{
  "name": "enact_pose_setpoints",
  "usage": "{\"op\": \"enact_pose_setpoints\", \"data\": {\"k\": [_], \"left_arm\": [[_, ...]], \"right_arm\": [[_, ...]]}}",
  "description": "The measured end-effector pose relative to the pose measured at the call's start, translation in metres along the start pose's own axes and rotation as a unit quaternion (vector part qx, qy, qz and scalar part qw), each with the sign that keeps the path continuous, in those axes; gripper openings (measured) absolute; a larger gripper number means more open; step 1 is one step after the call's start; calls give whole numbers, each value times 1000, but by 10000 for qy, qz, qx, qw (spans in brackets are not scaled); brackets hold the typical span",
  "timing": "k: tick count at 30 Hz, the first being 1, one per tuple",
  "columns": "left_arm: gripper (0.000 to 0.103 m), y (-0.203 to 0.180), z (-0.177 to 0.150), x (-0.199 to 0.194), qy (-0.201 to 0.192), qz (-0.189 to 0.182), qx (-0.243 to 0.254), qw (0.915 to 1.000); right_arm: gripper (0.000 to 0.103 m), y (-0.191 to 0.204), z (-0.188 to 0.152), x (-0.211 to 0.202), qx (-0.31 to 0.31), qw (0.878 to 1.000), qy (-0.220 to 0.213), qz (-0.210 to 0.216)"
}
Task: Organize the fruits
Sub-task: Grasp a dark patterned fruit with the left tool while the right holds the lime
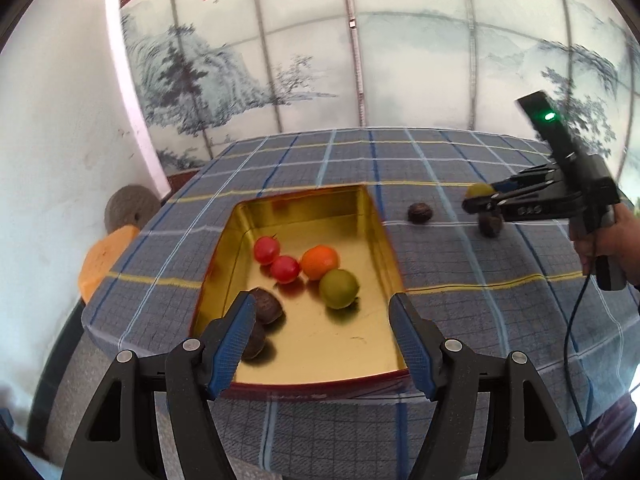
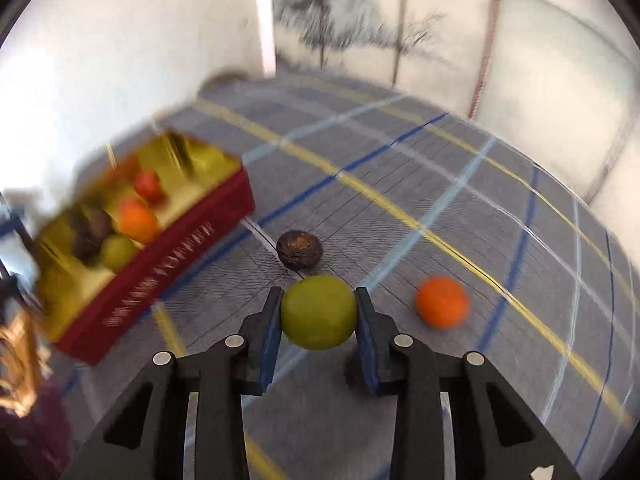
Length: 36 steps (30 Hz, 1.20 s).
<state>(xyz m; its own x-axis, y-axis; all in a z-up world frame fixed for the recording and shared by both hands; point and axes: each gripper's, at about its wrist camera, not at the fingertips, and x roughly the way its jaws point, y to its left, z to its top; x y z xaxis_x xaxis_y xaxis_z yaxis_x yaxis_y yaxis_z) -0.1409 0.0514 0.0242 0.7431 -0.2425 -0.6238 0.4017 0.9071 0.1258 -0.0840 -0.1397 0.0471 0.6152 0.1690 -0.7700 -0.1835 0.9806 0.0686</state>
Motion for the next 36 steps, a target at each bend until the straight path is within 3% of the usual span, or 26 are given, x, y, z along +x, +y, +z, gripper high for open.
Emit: {"op": "enact_pose_setpoints", "data": {"k": [3,6,9,11,13,17,20,27,28,29,31,33,36], "left_arm": [[70,-22,9,-4,-100,-376,310,9988],[70,-49,26,0,-136,-894,571,9943],[70,-79,46,15,-101,-1460,663,9870],[71,-101,60,28,-107,-1614,706,9843],[74,-121,73,48,-62,-1631,760,9837],[74,-159,91,97,387,-1810,933,9783],[74,-180,98,128,472,-1476,1130,9814],[73,-195,96,175,825,-1497,897,9812],[63,-195,93,179,883,-1546,843,9804],[40,-197,88,186,986,-1609,794,9788],[39,-197,83,188,1018,-1529,744,9802],[39,-195,79,182,1077,-1675,566,9783],[39,-193,71,157,934,-1641,505,9807]], "right_arm": [[32,-36,-34,-41,445,9975,-232,-506],[32,-87,-76,-62,1069,9891,-117,-1001],[32,-124,-105,-72,1513,9803,-106,-1267],[32,-138,-119,-75,1720,9759,-106,-1338],[32,-151,-130,-76,1934,9727,-147,-1275],[33,-158,-141,-72,2148,9709,-181,-1046],[33,-163,-144,-74,2207,9708,-315,-887],[33,-157,-143,-70,2030,9762,-275,-716],[33,-156,-142,-69,2007,9767,-268,-718],[33,-155,-142,-69,1990,9770,-260,-724],[33,-156,-141,-69,1997,9771,-252,-684],[33,-157,-142,-67,2048,9762,-209,-681],[33,-161,-143,-64,2129,9748,-127,-657]]}}
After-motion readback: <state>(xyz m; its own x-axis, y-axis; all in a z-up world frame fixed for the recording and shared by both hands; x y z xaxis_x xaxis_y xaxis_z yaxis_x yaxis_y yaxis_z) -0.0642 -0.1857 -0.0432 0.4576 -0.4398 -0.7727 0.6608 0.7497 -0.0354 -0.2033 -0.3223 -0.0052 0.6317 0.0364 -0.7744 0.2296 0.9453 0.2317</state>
